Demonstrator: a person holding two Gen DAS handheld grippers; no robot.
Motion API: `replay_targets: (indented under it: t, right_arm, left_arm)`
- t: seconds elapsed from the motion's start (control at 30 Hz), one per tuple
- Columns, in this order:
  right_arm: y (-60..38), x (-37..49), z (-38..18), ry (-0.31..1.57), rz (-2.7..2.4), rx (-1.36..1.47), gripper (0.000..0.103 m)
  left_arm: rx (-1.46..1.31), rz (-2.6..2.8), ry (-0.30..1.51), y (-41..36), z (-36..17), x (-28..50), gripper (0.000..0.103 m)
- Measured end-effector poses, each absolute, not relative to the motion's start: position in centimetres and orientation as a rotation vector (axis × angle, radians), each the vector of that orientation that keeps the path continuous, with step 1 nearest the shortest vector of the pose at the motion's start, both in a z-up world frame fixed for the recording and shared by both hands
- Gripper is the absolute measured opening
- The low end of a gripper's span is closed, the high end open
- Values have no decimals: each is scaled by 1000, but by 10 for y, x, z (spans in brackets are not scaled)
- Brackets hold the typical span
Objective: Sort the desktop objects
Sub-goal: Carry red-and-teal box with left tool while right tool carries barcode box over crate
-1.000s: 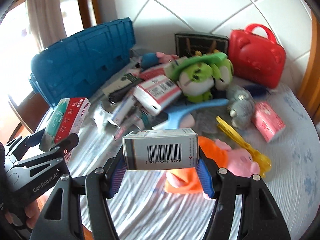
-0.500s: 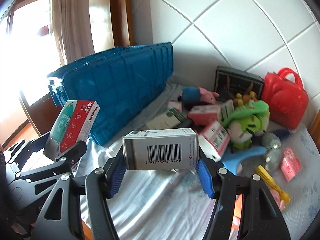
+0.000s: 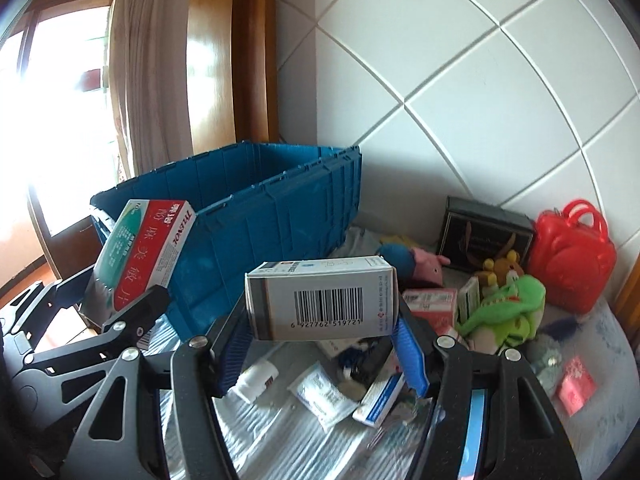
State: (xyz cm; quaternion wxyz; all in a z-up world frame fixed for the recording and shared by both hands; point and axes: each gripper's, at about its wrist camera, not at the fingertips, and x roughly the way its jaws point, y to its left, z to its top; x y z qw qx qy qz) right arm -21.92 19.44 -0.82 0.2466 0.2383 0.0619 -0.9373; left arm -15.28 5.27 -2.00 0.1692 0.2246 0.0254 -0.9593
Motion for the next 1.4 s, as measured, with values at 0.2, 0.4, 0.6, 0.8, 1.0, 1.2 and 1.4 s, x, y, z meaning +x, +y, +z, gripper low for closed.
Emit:
replay_targets:
  t: [0.2,0.4,0.6,0.8,1.0,1.2,1.4]
  right_arm:
    - [185,-241,9,171,-2564,626,63]
    - [159,-250,22,173,-2568,588,63]
    - [105,-261,29,144,-2581,565,63]
    - [25,-272,36,74,-2570,567,63]
    - [-50,-287,38,59,-2591,599,63]
    - [-90,-312,24,70,-2624,695,63]
    - [-106,-325,14,123,-2650,772,63]
  left_arm:
    - [560,-2698,105,30,1,-161,71]
    - [530,-2687,114,-8,16,-173,71]
    - [551,-2693,120,-71,22,-194,71]
    - [572,-2702,85,-152,27,-215,71]
    - [634,-2717,44,-217,27,-254,71]
    - [711,-2700,60,-261,17,-291,71]
    - [837,-2724,155,-279,5,-310,71]
